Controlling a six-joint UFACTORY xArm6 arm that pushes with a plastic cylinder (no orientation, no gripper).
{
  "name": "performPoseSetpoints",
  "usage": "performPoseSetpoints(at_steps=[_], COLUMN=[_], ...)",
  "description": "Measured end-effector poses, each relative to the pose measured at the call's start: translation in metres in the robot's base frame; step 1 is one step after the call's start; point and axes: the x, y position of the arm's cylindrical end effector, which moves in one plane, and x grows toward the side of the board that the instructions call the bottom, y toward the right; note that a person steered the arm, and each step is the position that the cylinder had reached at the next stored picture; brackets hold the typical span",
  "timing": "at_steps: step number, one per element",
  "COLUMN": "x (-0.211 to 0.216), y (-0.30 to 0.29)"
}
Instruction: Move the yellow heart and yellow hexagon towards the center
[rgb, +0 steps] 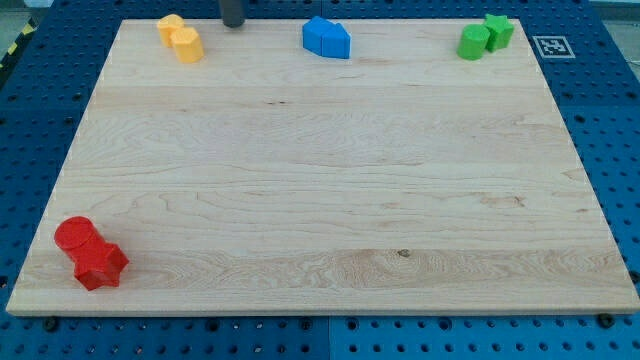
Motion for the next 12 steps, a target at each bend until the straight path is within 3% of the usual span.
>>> performPoseSetpoints(at_steps=[2,4,7,8,10,12], x=[0.0,0.0,0.007,0.023,0.051,0.113], y=[-0.063,-0.067,-0.121,-0.116,-0.051,-0.028])
